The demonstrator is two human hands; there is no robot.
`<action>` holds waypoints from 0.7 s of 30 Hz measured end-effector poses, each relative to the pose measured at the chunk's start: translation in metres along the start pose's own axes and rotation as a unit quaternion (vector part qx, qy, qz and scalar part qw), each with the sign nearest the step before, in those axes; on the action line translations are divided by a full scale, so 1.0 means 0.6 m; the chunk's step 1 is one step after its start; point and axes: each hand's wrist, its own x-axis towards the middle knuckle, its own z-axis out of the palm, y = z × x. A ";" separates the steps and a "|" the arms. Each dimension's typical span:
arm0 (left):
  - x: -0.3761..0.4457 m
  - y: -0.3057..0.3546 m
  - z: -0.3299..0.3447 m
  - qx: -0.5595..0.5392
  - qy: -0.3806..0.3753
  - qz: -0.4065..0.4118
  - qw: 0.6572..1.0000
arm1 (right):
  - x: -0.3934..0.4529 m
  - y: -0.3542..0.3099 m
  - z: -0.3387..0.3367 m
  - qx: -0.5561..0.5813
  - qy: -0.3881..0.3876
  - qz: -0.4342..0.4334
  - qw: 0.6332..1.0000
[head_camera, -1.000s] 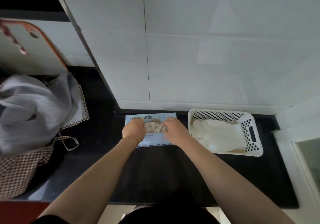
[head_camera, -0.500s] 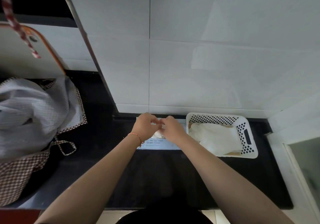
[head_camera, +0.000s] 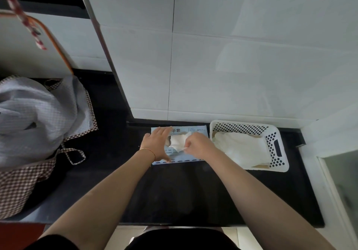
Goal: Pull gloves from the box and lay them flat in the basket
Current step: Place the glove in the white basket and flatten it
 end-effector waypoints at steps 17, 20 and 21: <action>0.003 -0.002 -0.007 -0.016 -0.011 -0.007 1.000 | -0.038 -0.034 -0.104 0.096 -0.010 0.005 0.995; 0.003 -0.004 -0.007 -0.005 -0.016 -0.005 1.000 | -0.032 -0.019 -0.093 -0.083 -0.056 0.073 0.992; 0.002 -0.004 -0.007 -0.002 -0.019 -0.005 1.000 | -0.033 -0.016 -0.089 -0.139 -0.052 0.098 0.984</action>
